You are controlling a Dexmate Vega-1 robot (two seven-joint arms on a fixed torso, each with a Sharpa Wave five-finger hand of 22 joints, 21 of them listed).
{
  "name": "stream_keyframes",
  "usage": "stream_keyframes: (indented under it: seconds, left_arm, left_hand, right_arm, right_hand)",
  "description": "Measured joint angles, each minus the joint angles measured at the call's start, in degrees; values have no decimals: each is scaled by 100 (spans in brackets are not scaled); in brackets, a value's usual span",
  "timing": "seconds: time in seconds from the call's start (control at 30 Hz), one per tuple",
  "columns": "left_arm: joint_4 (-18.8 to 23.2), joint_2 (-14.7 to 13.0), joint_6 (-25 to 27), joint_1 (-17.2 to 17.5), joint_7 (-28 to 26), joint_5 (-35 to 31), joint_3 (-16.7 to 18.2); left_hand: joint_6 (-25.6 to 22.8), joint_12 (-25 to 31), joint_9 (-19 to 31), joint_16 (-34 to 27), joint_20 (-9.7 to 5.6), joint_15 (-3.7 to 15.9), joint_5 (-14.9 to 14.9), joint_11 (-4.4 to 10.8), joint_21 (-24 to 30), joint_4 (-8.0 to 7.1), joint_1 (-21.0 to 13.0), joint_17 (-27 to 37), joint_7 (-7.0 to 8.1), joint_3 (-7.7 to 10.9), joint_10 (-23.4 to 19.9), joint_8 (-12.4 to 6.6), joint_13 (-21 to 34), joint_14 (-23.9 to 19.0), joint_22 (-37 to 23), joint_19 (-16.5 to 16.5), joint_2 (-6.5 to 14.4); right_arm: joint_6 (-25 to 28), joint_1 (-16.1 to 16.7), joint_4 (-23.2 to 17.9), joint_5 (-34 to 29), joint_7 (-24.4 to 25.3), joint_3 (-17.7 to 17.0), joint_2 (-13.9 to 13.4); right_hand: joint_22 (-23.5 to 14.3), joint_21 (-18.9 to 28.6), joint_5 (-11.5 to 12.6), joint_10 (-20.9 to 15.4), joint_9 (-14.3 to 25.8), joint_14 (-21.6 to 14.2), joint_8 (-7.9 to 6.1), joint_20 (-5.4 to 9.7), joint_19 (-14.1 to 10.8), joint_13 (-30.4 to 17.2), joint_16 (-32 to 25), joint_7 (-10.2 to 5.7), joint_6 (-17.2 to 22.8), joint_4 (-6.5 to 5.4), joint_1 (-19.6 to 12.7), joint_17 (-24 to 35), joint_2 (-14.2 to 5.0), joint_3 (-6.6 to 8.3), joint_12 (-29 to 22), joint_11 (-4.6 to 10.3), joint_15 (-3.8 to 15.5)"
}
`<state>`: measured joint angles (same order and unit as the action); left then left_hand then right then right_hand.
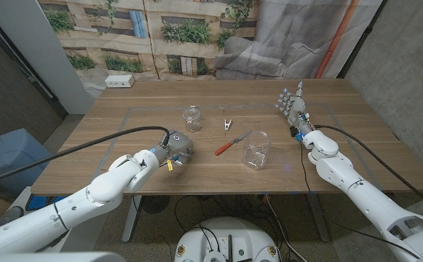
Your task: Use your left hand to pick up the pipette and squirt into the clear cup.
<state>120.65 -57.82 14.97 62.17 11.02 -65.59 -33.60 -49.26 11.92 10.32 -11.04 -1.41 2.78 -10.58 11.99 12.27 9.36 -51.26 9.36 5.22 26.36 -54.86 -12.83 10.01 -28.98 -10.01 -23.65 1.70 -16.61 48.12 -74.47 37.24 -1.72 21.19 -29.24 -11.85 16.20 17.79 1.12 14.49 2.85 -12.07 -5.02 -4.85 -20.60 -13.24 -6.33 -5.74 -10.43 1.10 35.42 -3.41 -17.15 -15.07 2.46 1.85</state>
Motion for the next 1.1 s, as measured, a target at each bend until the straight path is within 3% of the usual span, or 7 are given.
stream_keyframes:
  seconds: [0.37, 1.1]
  left_arm:
    - [-41, 67, 5, -41, -32, -50, -65]
    - [-78, 102, 38, -38, -41, -107, -133]
  left_hand:
    - [-318, 0, -29, 0, -24, 0, 0, 38, 24, 23, -76, 0, 30, -24, -183, 26, 0, -143, 0, -125, 76]
    - [-737, 40, 29, 6, -63, 30, 0, 22, 23, 85, -182, 12, -84, -57, -636, -25, 29, -340, 1, -286, 181]
  right_arm:
    - [0, 2, -2, 0, 0, 0, 0]
    - [-1, 1, -2, -1, -1, 0, 2]
  right_hand:
    - [0, 0, 0, 0, 0, 0, 0, 0, 0, 0, 0, 0, 0, 0, 0, 0, 0, 0, 0, 0, 0]
    - [0, 0, 0, 0, 0, 0, 0, 0, 0, 0, 0, 0, 0, 0, 0, 0, 0, 0, 0, 0, 0]
